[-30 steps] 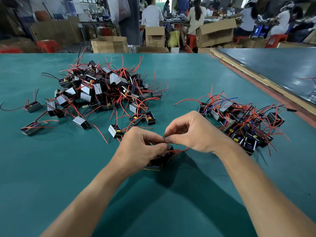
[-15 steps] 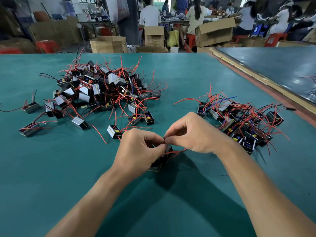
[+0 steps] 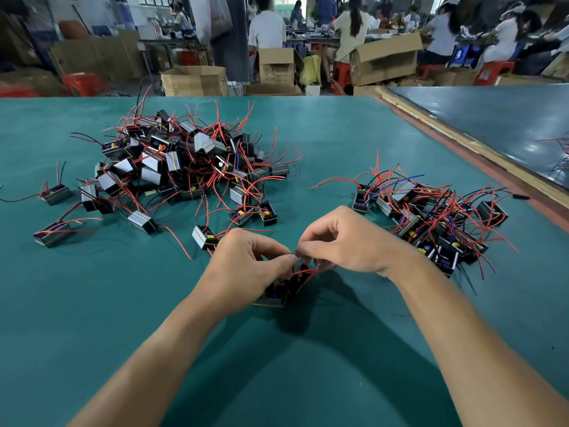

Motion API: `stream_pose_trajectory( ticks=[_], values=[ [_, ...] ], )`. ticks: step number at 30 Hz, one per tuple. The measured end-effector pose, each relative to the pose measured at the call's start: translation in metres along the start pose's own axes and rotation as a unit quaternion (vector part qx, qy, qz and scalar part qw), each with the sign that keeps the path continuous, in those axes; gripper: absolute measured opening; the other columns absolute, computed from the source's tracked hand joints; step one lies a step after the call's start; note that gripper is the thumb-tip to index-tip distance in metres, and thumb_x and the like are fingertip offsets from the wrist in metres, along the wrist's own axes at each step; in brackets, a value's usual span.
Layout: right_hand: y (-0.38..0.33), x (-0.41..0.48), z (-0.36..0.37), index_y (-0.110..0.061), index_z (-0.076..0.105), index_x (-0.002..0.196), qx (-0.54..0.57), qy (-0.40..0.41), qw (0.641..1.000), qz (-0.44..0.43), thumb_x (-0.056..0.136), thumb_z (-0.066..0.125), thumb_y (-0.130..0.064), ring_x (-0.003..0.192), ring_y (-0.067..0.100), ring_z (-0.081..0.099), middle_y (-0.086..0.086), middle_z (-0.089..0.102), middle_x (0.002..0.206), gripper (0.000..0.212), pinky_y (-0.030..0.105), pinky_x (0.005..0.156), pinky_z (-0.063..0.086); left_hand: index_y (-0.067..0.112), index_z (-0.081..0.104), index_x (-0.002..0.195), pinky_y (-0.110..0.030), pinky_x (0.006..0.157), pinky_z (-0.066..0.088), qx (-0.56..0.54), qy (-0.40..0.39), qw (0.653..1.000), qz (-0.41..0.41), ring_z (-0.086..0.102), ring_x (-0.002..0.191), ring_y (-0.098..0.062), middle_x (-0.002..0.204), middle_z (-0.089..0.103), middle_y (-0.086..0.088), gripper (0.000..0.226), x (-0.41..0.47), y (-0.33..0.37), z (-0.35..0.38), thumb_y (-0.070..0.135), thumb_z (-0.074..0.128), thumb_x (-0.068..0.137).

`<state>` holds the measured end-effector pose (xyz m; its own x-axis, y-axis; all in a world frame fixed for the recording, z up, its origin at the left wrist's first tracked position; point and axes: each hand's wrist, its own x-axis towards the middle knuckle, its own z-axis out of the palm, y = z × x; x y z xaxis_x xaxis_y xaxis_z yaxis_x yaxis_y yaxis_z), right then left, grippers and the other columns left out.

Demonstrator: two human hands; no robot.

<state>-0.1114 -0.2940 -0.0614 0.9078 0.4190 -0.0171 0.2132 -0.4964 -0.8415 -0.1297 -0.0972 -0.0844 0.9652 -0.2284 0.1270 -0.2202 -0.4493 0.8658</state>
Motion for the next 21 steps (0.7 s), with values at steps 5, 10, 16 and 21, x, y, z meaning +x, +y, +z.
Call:
stream_pose_trajectory(
  ticks=[5, 10, 16, 21],
  values=[
    [0.0016, -0.0008, -0.0049, -0.020, 0.076, 0.078, 0.014, 0.012, 0.998, -0.053, 0.083, 0.072, 0.003, 0.065, 0.007, 0.062, 0.006, 0.075, 0.076, 0.023, 0.019, 0.066, 0.051, 0.025, 0.079, 0.073, -0.028, 0.059, 0.043, -0.051, -0.056, 0.997, -0.031, 0.052, 0.058, -0.014, 0.065, 0.073, -0.002, 0.012, 0.0005, 0.0025, -0.0057, 0.021, 0.076, 0.084],
    [0.0028, 0.0018, -0.0020, -0.013, 0.075, 0.078, 0.015, -0.011, 0.998, -0.052, 0.082, 0.074, 0.003, 0.063, 0.006, 0.062, -0.001, 0.073, 0.071, 0.017, 0.017, 0.064, 0.049, 0.021, 0.078, 0.071, -0.022, 0.055, 0.044, -0.056, -0.052, 0.997, -0.031, 0.053, 0.054, -0.009, 0.063, 0.072, 0.002, 0.015, 0.0009, 0.0027, -0.0051, 0.015, 0.074, 0.085],
    [0.0014, 0.0026, -0.0011, -0.013, 0.074, 0.075, 0.000, -0.007, 0.998, -0.058, 0.083, 0.074, -0.001, 0.062, 0.008, 0.060, 0.005, 0.073, 0.071, 0.015, 0.022, 0.062, 0.049, 0.020, 0.077, 0.068, -0.016, 0.047, 0.036, -0.047, -0.045, 0.997, -0.032, 0.044, 0.045, -0.005, 0.054, 0.065, 0.008, 0.020, 0.0018, 0.0030, -0.0047, 0.014, 0.072, 0.086],
    [0.0007, 0.0035, 0.0038, -0.016, 0.072, 0.073, -0.019, -0.012, 0.999, -0.049, 0.090, 0.070, -0.009, 0.062, 0.011, 0.056, 0.011, 0.069, 0.069, 0.018, 0.029, 0.062, 0.047, 0.018, 0.077, 0.072, -0.014, 0.040, 0.026, -0.028, -0.039, 0.999, -0.024, 0.031, 0.037, -0.003, 0.041, 0.051, 0.011, 0.016, 0.0003, 0.0031, -0.0052, 0.015, 0.072, 0.087]
  ],
)
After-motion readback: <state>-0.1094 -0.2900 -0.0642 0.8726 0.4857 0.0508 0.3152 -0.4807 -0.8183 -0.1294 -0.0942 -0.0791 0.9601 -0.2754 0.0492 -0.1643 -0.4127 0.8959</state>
